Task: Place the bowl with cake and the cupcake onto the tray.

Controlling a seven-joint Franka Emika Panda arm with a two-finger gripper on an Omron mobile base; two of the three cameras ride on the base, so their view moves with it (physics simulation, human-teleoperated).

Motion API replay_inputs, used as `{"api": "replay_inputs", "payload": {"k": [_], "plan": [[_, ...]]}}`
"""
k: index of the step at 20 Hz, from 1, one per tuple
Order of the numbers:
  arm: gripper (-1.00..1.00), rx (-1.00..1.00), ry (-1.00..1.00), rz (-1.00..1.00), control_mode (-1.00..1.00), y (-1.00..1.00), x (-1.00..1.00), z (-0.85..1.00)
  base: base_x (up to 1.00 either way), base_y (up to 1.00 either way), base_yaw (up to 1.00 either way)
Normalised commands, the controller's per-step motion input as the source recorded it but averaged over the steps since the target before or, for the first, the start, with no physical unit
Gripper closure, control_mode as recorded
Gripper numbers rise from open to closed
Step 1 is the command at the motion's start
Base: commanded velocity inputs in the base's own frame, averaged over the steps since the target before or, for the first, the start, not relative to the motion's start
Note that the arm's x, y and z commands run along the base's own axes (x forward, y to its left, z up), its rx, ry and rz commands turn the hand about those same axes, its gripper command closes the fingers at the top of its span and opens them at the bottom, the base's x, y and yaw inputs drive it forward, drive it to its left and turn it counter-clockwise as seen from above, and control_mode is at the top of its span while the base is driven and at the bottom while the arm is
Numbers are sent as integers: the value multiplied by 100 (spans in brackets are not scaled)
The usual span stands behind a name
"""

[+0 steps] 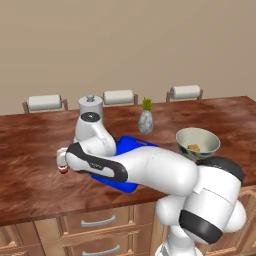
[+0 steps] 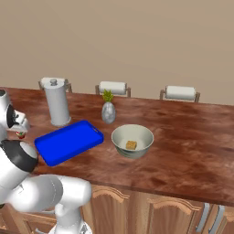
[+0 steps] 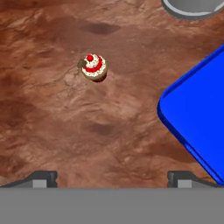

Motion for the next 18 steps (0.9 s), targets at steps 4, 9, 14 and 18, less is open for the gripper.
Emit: {"api": "replay_inputs", "payload": {"k": [4,9,14,18], "plan": [[-100,0,1,1,-100,18,10,-25,0,0,0],[-100,0,0,0,-100,15,23,-21,0,0,0],[-100,0,0,0,-100,16,23,-17,0,0,0],[-100,0,0,0,-100,22,22,-16,0,0,0]]}}
